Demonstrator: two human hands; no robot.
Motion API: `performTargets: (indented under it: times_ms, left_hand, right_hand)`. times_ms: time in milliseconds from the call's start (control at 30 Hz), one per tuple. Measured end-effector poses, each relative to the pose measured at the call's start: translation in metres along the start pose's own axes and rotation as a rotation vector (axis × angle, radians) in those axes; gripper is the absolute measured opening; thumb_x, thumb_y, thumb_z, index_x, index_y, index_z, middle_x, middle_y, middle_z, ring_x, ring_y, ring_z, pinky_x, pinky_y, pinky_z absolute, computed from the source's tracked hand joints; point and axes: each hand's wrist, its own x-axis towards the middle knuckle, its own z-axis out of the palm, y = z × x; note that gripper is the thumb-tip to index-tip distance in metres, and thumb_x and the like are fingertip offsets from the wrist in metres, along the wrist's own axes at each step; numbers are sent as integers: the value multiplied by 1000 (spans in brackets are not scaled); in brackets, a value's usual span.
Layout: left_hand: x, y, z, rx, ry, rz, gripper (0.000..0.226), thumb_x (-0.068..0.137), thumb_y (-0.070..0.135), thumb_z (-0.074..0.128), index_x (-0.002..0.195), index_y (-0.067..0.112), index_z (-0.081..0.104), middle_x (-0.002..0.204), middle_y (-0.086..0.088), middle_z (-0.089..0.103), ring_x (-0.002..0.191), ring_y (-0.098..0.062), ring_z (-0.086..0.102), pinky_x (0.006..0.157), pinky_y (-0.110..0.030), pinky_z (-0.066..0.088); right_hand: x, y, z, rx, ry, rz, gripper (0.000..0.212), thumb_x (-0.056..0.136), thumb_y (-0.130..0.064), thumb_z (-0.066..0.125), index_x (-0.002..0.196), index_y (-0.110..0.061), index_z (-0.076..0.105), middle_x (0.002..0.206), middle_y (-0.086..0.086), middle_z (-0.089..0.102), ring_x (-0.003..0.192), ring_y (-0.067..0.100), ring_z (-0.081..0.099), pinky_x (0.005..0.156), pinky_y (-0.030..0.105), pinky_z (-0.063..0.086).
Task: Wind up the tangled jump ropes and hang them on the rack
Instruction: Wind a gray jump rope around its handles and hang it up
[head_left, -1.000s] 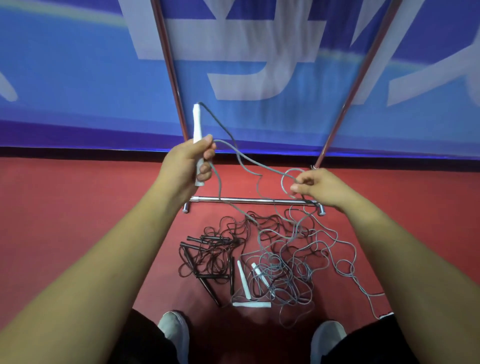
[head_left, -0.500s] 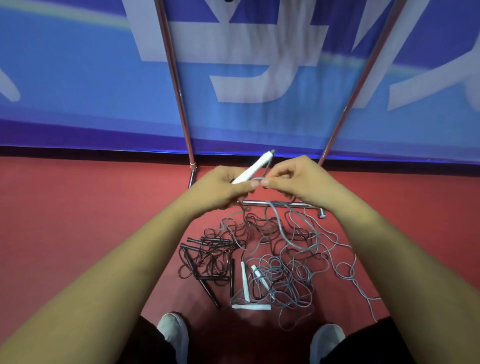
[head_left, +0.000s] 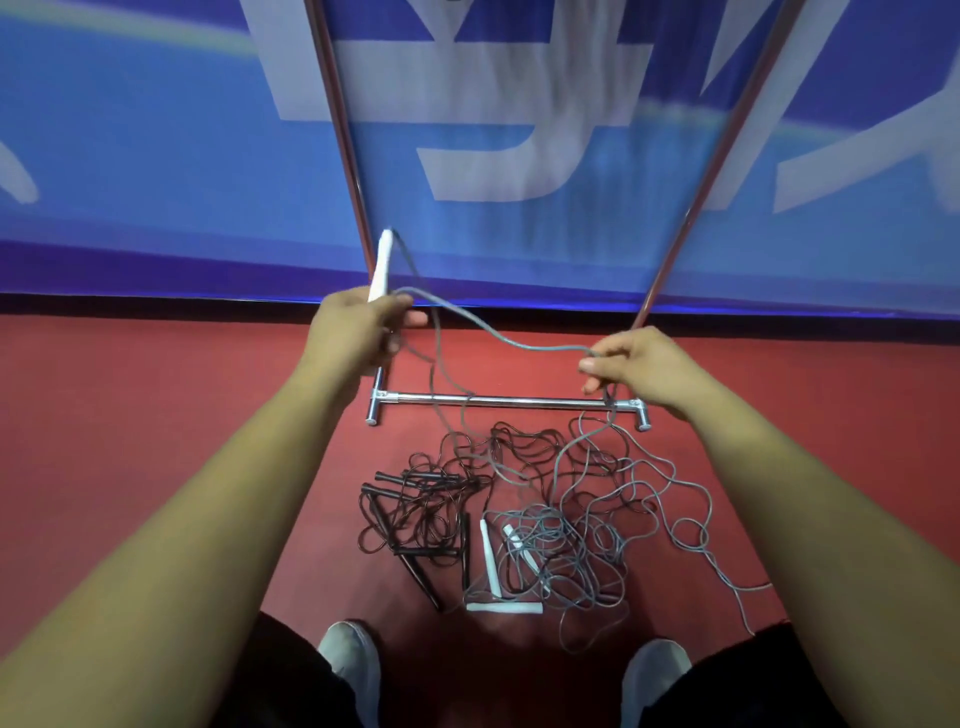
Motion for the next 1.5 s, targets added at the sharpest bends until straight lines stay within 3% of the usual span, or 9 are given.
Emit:
performTargets:
  times_ms: [167,300,433,600,933,1067,1267,1400,1500]
  left_hand:
    - [0,-9,0,382,87,69,7,95,14,58,94,12,64,67,-11,63,39,-10,61,39,-23,32]
    - [-27,0,30,170,-318,60,7,97,16,63,100,17,70,82,-16,72,46,-15,58,36,-18,27]
    - [-45,0,43,332,-593,97,11,98,18,62,88,14,61,53,5,61,35,-7,44,35,-18,25]
    - [-32,8,35,-41,-470,138,25,94,12,64,72,17,52,53,3,42,36,-9,30,41,-22,14]
    - [-6,9,9,-476,-148,42,24,100,11,51,78,16,44,58,4,41,38,-6,31,35,-17,18]
    - [1,5,-2,-292,17,2,24,99,13,53,76,15,48,62,0,51,37,-9,34,38,-17,19]
    - [-4,-8,-1,300,147,96,6,94,11,61,95,15,65,76,-8,62,40,-11,60,37,-18,33]
    - [-24,4,27,91,-257,132,6,97,12,62,99,14,67,93,-9,74,44,-12,55,37,-18,27]
    - [-39,5,39,189,-551,107,6,98,19,62,97,14,66,68,0,68,40,-8,44,37,-18,25]
  right_hand:
    - [-10,-43,4,149,-66,-117,11,92,-11,69,82,-8,73,61,7,65,55,16,63,61,28,52]
    - [-20,-66,24,52,-165,-120,8,88,-11,73,84,-3,74,60,8,67,53,13,64,57,23,48]
    - [-19,-74,24,93,-89,-127,6,85,-12,76,85,-6,75,65,10,72,51,10,58,54,22,42]
    - [-12,-47,16,-121,-75,-104,12,85,-14,75,75,-11,70,59,0,65,46,3,44,51,20,37]
    - [-4,-5,-13,-278,-70,-15,21,83,1,72,89,-20,71,67,3,65,63,20,59,67,30,48]
    - [-9,-9,-12,211,-60,33,43,88,16,59,123,-9,58,75,16,71,66,26,71,65,25,58]
    - [-14,-43,2,264,-54,-57,9,87,-3,71,92,-6,63,81,12,75,50,15,56,50,23,48]
    - [-21,-69,22,160,-121,-153,5,84,-8,77,87,-7,73,71,6,73,49,13,51,49,21,41]
    - [-20,-79,27,210,-45,-199,5,83,-10,78,84,-8,74,64,1,69,51,14,52,51,25,41]
